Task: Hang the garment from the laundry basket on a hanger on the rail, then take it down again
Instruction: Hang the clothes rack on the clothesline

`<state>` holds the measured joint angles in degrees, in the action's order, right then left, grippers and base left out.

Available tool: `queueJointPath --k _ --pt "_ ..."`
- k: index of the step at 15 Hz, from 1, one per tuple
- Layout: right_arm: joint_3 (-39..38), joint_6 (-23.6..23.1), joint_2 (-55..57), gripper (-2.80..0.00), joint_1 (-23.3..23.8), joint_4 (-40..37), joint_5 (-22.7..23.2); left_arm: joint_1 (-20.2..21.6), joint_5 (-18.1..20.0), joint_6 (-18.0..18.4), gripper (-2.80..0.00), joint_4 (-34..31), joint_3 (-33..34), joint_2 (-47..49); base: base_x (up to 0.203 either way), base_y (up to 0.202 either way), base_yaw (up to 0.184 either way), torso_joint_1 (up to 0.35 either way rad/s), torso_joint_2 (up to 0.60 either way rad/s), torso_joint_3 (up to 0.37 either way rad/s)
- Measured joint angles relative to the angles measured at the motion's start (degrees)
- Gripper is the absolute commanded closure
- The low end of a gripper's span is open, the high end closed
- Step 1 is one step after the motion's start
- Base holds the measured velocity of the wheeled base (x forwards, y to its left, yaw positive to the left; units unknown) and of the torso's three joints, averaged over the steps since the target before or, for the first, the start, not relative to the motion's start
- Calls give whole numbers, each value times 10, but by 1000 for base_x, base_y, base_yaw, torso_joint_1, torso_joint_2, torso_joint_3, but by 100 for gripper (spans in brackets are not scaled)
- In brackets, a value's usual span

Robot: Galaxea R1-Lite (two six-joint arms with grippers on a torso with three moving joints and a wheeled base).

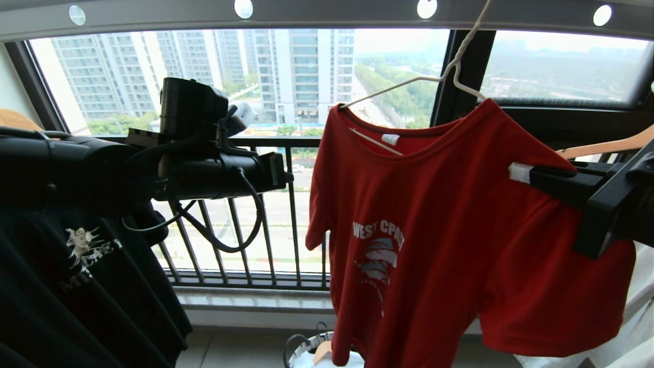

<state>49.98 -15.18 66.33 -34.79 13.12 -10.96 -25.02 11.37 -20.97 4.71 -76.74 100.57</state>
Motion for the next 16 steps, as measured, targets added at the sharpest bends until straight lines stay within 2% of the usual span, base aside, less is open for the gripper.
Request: queueJointPath --k 6,16 --pt "9 -1 31 0 16 1 0 1 1 0 0 0 0 -7 0 0 0 0 0 0" --pt "28 -3 118 0 3 2 0 7 5 -3 0 -1 0 -30 0 0 0 0 0 0"
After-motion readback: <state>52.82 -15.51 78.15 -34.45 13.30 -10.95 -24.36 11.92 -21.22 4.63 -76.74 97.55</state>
